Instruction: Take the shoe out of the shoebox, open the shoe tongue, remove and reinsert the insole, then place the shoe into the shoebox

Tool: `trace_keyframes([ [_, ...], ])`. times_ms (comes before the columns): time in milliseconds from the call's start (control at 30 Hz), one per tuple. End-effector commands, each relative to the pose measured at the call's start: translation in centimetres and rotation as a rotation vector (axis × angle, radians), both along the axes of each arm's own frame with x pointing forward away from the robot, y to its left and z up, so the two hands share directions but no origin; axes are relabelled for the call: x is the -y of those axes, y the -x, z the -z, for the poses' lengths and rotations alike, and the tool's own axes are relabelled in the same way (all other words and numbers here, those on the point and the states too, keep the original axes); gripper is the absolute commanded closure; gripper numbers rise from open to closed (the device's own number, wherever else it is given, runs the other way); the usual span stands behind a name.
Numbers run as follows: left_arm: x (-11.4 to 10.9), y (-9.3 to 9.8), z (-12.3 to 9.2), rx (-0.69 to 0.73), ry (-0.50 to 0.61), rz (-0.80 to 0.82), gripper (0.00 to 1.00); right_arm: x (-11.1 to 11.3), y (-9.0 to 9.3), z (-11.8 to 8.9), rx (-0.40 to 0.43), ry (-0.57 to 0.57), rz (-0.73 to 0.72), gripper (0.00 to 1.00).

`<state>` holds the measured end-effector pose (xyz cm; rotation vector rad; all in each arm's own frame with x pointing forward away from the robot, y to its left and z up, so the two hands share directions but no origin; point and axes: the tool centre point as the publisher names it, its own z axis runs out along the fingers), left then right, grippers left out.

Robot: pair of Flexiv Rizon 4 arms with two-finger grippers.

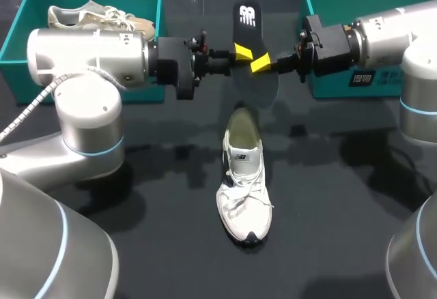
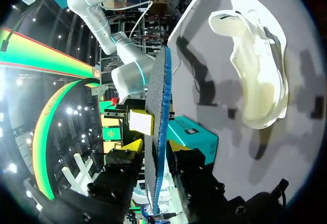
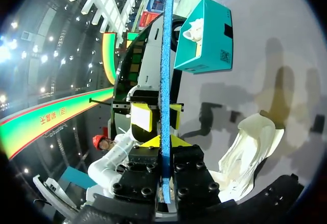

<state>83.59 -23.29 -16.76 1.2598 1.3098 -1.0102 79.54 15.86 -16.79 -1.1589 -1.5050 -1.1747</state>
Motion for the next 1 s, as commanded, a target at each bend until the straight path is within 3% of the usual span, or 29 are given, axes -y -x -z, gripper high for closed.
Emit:
trace_keyframes([
  [33, -3.2, 0.7, -0.5, -0.044, -0.040, 0.017, 0.00, 0.3, 0.1, 0.3, 0.004, -0.002, 0.008, 1.00],
  [100, -5.0, 1.1, -0.6, -0.011, -0.095, 0.046, 0.00, 0.5, 0.1, 0.4, 0.011, -0.002, 0.009, 1.00],
  [600, -5.0, 1.1, -0.6, -0.011, -0.095, 0.046, 0.00, 0.9, -0.1, 0.7, 0.022, -0.008, 0.017, 1.00],
  [700, -3.8, 1.0, -0.8, -0.152, -0.187, -0.061, 0.00, 1.1, -0.9, 0.4, 0.047, 0.034, 0.045, 1.00],
  [1000, -7.3, 1.4, -0.2, -0.711, -0.387, -0.216, 0.00, 1.3, -1.6, 1.4, 0.099, 0.049, 0.011, 1.00],
])
